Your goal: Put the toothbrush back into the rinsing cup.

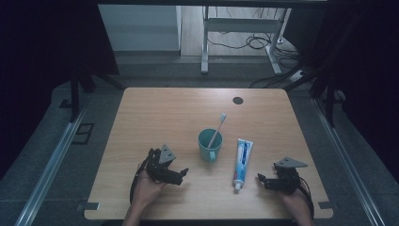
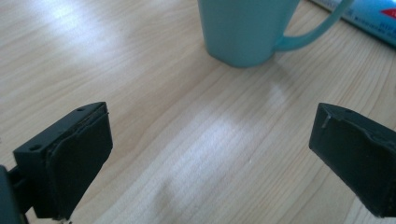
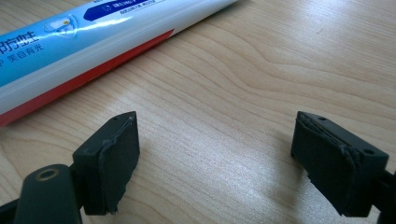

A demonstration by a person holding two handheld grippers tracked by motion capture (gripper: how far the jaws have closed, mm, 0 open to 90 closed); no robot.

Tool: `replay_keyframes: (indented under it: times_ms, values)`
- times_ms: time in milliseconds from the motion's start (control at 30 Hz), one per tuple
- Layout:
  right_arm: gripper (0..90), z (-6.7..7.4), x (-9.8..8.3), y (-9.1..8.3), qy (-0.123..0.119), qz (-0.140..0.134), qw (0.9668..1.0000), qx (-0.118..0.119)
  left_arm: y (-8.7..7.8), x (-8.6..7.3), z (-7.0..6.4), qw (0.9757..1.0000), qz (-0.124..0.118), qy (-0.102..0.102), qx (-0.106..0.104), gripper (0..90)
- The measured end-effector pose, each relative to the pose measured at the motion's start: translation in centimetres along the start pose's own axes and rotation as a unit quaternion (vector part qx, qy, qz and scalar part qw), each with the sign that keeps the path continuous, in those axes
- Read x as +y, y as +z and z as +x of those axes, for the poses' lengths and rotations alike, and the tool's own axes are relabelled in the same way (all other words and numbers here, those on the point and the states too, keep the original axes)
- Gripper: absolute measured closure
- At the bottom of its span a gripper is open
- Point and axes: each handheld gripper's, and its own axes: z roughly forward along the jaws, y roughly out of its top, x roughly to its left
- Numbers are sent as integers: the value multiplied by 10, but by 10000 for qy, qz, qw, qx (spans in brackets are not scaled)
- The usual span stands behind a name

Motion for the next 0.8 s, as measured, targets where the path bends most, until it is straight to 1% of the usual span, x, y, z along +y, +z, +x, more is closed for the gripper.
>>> replay_keyframes:
  times_ms: [100,200,400,600,800]
  values:
    - [151,0,0,0,-1,-3,10000,0,2,-5,-2,10000,24,6,7,0]
    - [151,0,0,0,-8,-8,10000,2,4,-11,-3,10000,56,-28,-39,0]
    - [151,0,0,0,-6,-11,10000,6,9,-21,-5,9996,215,-41,-163,3]
    - [151,0,0,0,-3,-11,10000,6,12,-27,-5,9994,289,-84,-192,1]
    - [152,-1,0,0,8,-18,10000,8,15,-31,-5,9990,390,-75,-217,0]
